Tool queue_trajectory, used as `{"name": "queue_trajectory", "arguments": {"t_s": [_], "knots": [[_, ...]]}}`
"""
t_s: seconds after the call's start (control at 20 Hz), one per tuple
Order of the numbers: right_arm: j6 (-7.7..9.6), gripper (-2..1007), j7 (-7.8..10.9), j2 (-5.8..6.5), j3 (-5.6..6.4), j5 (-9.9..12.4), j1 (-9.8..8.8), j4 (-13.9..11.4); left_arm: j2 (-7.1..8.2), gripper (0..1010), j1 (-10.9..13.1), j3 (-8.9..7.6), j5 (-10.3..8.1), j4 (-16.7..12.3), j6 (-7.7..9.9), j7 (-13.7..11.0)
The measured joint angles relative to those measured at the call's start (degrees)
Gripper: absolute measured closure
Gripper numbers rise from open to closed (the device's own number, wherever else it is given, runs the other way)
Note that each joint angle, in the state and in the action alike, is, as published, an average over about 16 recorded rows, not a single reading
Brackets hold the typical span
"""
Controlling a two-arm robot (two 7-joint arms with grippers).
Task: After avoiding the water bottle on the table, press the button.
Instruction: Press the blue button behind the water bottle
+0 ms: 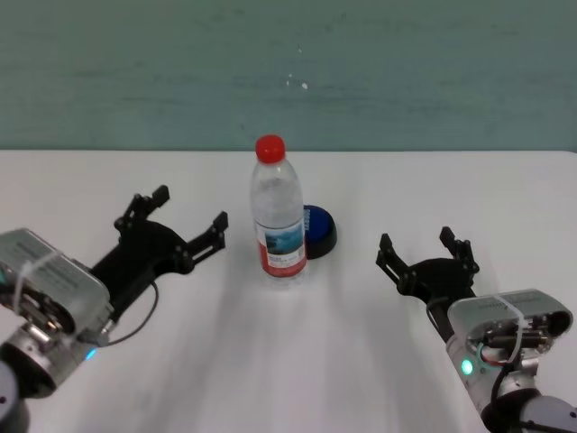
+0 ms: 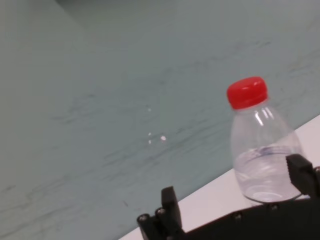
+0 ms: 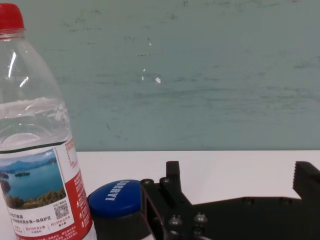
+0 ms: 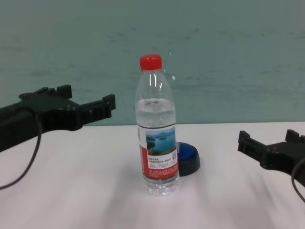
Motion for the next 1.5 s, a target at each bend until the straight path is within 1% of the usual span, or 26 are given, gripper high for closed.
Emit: {"name": "queue_trajectory", "arguments": {"t_s": [0.4,0.8,1.2,1.5], "knots": [[0.0,2,0.0,0.0,0.0,0.0,0.0,0.0,-1.79,10,1.3,1.66,0.78,0.4,-1.48,0.6],[0.0,2,0.0,0.0,0.0,0.0,0.0,0.0,-3.57,10,2.5,2.99,1.49,2.1,-3.46,1.3],[0.0,2,0.0,0.0,0.0,0.0,0.0,0.0,-5.09,10,3.8,3.67,1.72,4.0,-5.45,1.8],[0.0,2,0.0,0.0,0.0,0.0,0.0,0.0,-6.03,10,4.6,3.68,1.56,5.4,-6.85,2.2]]}}
